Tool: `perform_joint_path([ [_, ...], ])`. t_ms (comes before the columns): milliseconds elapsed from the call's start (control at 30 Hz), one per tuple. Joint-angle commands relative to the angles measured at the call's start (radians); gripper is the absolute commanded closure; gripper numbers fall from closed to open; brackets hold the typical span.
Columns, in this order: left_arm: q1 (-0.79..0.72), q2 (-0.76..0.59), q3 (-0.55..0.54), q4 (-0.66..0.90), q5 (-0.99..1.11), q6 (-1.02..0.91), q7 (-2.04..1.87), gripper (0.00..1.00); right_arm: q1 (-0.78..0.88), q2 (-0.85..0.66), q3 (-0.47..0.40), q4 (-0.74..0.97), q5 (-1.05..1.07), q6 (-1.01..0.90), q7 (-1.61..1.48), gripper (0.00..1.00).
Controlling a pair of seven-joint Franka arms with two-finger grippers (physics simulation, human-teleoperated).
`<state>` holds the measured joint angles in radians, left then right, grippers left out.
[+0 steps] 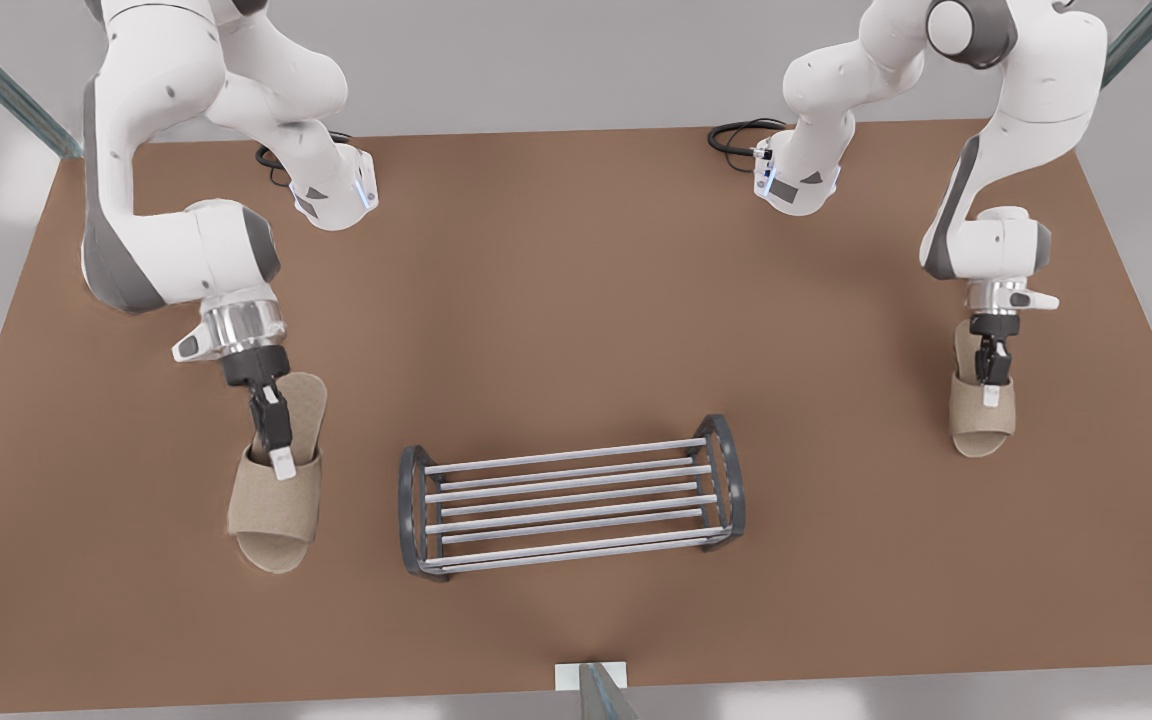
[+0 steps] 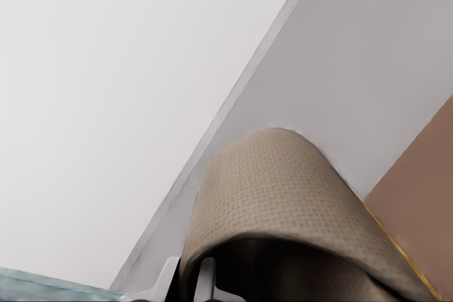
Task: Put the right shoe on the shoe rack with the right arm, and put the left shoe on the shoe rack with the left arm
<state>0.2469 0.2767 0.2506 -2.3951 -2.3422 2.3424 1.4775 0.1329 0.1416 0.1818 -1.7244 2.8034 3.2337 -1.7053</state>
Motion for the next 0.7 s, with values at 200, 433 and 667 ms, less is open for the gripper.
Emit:
perform_joint_path([
  [200, -0.003, -0.128, -0.379, 0.198, 0.012, 0.705, -0.529, 0.79, 0.152, 0.171, 0.14, 0.235, -0.018, 0.206, 0.34, 0.79],
  [433, -0.005, -0.106, -0.754, 0.527, -0.002, 0.928, -1.41, 0.79, 0.39, 0.394, -0.073, 0.411, -0.044, 0.178, 0.342, 0.79],
  [667, -0.006, -0.12, -0.853, 0.603, -0.009, 1.054, -1.626, 0.79, 0.39, 0.418, -0.097, 0.407, -0.073, 0.179, 0.34, 0.0],
])
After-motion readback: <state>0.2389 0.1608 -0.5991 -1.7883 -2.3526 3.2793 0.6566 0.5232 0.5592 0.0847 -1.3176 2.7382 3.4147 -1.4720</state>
